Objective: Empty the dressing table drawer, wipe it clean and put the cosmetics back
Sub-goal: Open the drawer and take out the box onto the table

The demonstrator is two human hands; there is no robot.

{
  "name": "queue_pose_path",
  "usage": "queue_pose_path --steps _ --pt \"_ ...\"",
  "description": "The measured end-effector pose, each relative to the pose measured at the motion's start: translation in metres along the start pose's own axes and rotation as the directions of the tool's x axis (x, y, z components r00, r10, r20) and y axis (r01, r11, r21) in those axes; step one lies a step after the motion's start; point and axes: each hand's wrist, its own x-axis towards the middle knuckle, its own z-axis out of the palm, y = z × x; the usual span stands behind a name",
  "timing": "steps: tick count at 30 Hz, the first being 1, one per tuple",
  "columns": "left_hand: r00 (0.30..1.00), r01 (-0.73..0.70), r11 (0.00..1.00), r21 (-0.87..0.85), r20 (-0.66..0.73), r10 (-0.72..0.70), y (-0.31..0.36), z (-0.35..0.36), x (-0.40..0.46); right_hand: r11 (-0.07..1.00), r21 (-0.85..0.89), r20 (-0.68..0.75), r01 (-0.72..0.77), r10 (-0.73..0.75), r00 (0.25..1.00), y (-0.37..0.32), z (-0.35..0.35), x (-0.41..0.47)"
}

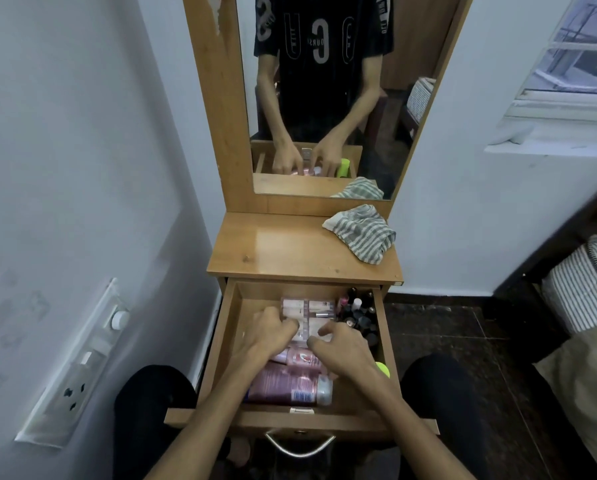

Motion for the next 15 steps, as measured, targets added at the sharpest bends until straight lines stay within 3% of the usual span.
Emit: queue_pose_path --steps 7,15 --pt "0.995 0.050 0.997 -0.056 -0.084 -0.054 0.000 0.012 0.009 0.997 0.074 0.031 -0.007 0.004 1.000 -0.007 -0.001 0.003" --pt "0.984 -0.025 0.990 -0.142 -0.180 0.000 0.002 -0.014 -0.009 0.985 0.167 0.023 0.045 -0.050 0.999 -0.019 -0.030 -0.020"
